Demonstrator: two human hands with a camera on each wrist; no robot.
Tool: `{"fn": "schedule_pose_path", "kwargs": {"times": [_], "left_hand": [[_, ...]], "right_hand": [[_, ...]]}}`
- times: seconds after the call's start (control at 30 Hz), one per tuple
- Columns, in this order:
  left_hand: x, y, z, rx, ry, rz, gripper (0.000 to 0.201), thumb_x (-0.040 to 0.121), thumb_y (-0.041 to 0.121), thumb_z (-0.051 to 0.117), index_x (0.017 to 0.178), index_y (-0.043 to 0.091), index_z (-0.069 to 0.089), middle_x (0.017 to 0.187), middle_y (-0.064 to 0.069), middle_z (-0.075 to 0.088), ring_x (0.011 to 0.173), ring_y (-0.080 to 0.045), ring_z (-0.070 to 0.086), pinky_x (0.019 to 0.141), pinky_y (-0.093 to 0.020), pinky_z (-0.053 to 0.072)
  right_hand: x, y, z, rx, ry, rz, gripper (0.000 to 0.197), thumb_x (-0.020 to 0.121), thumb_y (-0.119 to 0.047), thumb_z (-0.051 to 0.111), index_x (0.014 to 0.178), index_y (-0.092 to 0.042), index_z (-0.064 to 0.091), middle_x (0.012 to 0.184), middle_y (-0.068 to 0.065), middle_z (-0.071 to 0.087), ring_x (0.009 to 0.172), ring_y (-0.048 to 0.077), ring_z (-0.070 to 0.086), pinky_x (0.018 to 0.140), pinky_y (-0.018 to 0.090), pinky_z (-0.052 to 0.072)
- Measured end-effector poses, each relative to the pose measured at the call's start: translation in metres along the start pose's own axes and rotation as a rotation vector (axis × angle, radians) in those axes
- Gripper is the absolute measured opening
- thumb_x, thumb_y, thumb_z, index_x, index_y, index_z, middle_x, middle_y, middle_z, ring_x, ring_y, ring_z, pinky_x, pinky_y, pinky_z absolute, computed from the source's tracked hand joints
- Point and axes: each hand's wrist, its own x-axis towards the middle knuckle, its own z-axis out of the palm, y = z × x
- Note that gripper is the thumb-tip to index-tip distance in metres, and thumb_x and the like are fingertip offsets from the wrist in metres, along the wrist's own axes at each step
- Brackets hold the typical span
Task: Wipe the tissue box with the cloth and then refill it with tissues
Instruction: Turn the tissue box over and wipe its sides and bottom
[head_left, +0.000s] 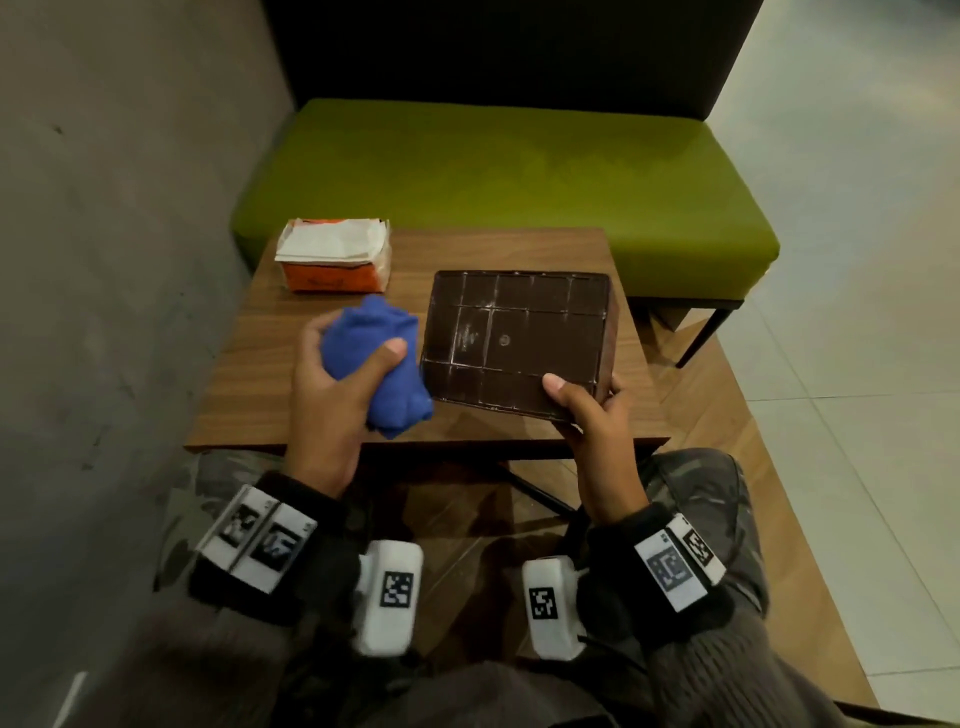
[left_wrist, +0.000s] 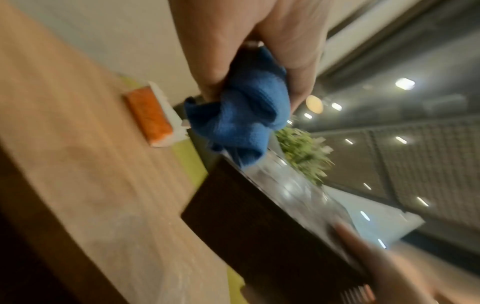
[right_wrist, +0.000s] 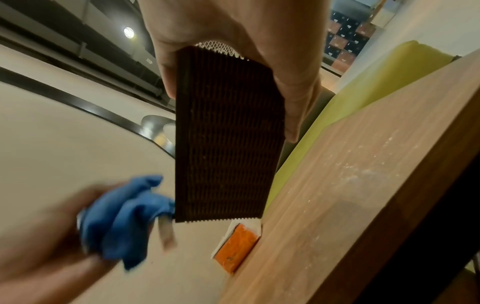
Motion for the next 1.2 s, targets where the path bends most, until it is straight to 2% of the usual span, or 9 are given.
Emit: {"fn": "schedule_pose_path", "kwargs": {"times": [0.07, 0.17, 0.33, 0.53, 0.73, 0.97, 1.07, 1.13, 1.2], "left_hand": [[-0.022, 0.010, 0.025, 0.202, -0.136, 0.187, 0.044, 0.067, 0.024, 0.080, 0.103, 0.030, 0.055, 0.104, 0.004, 0.063, 0.097, -0.003, 0.062, 0.083, -0.019, 0.049], [-0.036, 0.012, 0.044, 0.517, -0.282, 0.514, 0.028, 0.074, 0.013, 0.075, 0.099, 0.014, 0.062, 0.098, -0.003, 0.062, 0.092, -0.008, 0.059, 0.080, -0.015, 0.044], [-0.005, 0.007, 0.020, 0.524, -0.088, 0.433, 0.019, 0.077, 0.007, 0.072, 0.093, 0.012, 0.063, 0.094, -0.010, 0.064, 0.083, -0.011, 0.059, 0.070, -0.010, 0.042], [-0.022, 0.015, 0.031, 0.700, -0.464, 0.608, 0.032, 0.075, 0.013, 0.070, 0.107, 0.015, 0.066, 0.100, -0.002, 0.055, 0.099, -0.018, 0.051, 0.082, -0.026, 0.042], [-0.009, 0.017, 0.013, 0.840, -0.443, 0.730, 0.029, 0.077, 0.023, 0.069, 0.105, 0.013, 0.070, 0.096, 0.001, 0.051, 0.094, -0.013, 0.046, 0.078, -0.025, 0.038], [-0.023, 0.009, 0.015, 0.777, -0.524, 0.700, 0.036, 0.075, 0.015, 0.068, 0.111, 0.015, 0.067, 0.096, 0.001, 0.051, 0.094, -0.016, 0.048, 0.080, -0.022, 0.039], [-0.009, 0.008, -0.004, 0.633, -0.490, 0.446, 0.028, 0.073, 0.034, 0.067, 0.100, 0.026, 0.067, 0.093, 0.007, 0.059, 0.094, -0.013, 0.057, 0.080, -0.024, 0.043], [-0.003, 0.007, -0.006, 0.526, -0.456, 0.256, 0.019, 0.070, 0.045, 0.065, 0.084, 0.033, 0.061, 0.083, 0.009, 0.063, 0.082, -0.005, 0.061, 0.074, -0.021, 0.045], [-0.002, 0.003, -0.002, 0.463, -0.407, 0.126, 0.031, 0.069, 0.064, 0.061, 0.072, 0.033, 0.055, 0.071, 0.007, 0.056, 0.069, -0.008, 0.056, 0.069, -0.026, 0.044]], "right_hand": [[-0.005, -0.001, 0.009, -0.001, -0.008, 0.000, 0.100, 0.047, -0.044, 0.080, 0.132, -0.018, 0.035, 0.119, 0.004, 0.062, 0.109, 0.022, 0.064, 0.098, 0.046, 0.052], [-0.013, -0.004, 0.017, 0.021, -0.010, -0.041, 0.096, 0.046, -0.041, 0.078, 0.129, -0.017, 0.037, 0.113, 0.004, 0.064, 0.105, 0.022, 0.066, 0.096, 0.044, 0.053], [-0.017, -0.011, 0.012, 0.062, 0.032, -0.116, 0.093, 0.049, -0.039, 0.076, 0.128, -0.014, 0.037, 0.109, 0.001, 0.064, 0.101, 0.017, 0.067, 0.092, 0.039, 0.055], [-0.014, -0.017, 0.015, 0.122, 0.072, -0.105, 0.100, 0.046, -0.040, 0.074, 0.133, -0.008, 0.035, 0.105, 0.000, 0.064, 0.094, 0.014, 0.068, 0.081, 0.032, 0.055], [-0.017, -0.022, 0.013, 0.117, 0.098, -0.123, 0.102, 0.046, -0.041, 0.074, 0.134, -0.008, 0.033, 0.107, 0.000, 0.063, 0.093, 0.010, 0.069, 0.083, 0.032, 0.056], [-0.018, -0.020, 0.016, 0.110, 0.078, -0.095, 0.103, 0.045, -0.042, 0.074, 0.134, -0.009, 0.034, 0.110, 0.003, 0.062, 0.093, 0.011, 0.069, 0.077, 0.027, 0.057], [-0.018, -0.021, 0.012, 0.090, 0.080, -0.099, 0.103, 0.045, -0.043, 0.074, 0.134, -0.011, 0.034, 0.109, 0.001, 0.061, 0.091, 0.008, 0.069, 0.075, 0.026, 0.056], [-0.019, -0.020, 0.016, 0.053, 0.074, -0.098, 0.102, 0.048, -0.042, 0.077, 0.134, -0.012, 0.032, 0.114, 0.004, 0.062, 0.102, 0.018, 0.067, 0.088, 0.038, 0.056], [-0.021, -0.019, 0.020, 0.026, 0.071, -0.099, 0.102, 0.049, -0.041, 0.078, 0.135, -0.013, 0.030, 0.118, 0.007, 0.061, 0.108, 0.022, 0.065, 0.096, 0.045, 0.053]]}}
